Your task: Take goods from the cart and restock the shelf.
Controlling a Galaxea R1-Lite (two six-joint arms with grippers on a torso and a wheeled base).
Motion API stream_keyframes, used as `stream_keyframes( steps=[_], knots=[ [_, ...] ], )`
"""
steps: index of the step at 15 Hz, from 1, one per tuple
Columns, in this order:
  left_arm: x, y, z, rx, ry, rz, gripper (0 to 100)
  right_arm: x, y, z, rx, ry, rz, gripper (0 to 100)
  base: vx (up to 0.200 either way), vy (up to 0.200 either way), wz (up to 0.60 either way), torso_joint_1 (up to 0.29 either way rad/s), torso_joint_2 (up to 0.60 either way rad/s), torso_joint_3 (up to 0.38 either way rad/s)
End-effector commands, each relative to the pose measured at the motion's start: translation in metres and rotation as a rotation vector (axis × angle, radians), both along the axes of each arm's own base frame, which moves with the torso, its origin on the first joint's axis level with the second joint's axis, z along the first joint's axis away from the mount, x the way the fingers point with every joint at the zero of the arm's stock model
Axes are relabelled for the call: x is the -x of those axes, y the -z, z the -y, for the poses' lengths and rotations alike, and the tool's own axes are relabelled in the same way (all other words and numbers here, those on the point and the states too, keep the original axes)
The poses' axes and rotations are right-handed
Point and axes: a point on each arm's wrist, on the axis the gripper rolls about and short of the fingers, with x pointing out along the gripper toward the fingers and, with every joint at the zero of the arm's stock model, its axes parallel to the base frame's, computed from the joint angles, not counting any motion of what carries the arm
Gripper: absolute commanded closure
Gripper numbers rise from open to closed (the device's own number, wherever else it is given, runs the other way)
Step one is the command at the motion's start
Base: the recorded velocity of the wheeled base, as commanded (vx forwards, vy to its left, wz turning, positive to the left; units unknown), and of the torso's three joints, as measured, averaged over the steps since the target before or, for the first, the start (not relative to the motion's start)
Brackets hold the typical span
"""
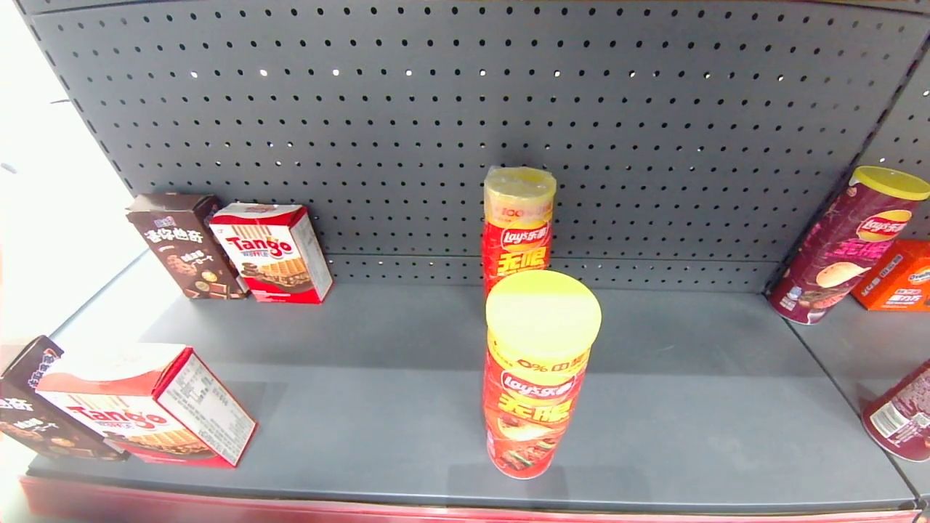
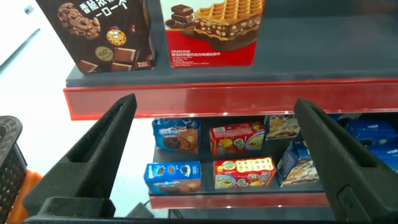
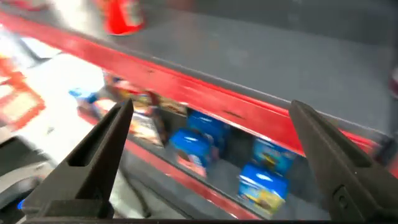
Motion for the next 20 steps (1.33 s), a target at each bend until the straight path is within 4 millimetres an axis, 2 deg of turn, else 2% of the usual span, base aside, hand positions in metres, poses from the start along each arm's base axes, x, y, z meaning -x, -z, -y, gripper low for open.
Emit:
stream_keyframes(
  steps=[1,2,4,6,8,11,20],
  knots=[
    [0.000,0.000,0.000,0.001,-0.008,0.000,0,-0.013,-0.002,-0.008,0.074,0.237,-0.182,0,0.000,0.000,0.00,0.000,0.00,0.000],
    [0.000,0.000,-0.001,0.015,-0.030,0.001,0,-0.010,-0.002,-0.008,0.050,0.407,-0.154,0,0.000,0.000,0.00,0.000,0.00,0.000],
    [0.000,0.000,-0.001,0.014,-0.034,0.001,0,0.001,0.000,-0.010,0.000,0.564,-0.017,0,0.000,0.000,0.00,0.000,0.00,0.000],
    [0.000,0.000,-0.001,0.003,-0.028,0.001,0,0.001,0.000,-0.010,-0.012,0.554,-0.020,0,0.000,0.000,0.00,0.000,0.00,0.000],
    [0.000,0.000,0.000,-0.003,-0.017,0.002,0,0.003,0.000,-0.009,0.006,0.402,0.001,0,0.000,0.000,0.00,0.000,0.00,0.000],
    [0.000,0.000,0.000,-0.005,-0.017,0.002,0,0.008,0.002,-0.010,-0.014,0.450,0.065,0,0.000,0.000,0.00,0.000,0.00,0.000],
    [0.000,0.000,-0.001,-0.005,-0.025,0.002,0,0.008,0.002,-0.009,-0.035,0.462,0.062,0,0.000,0.000,0.00,0.000,0.00,0.000]
  ],
)
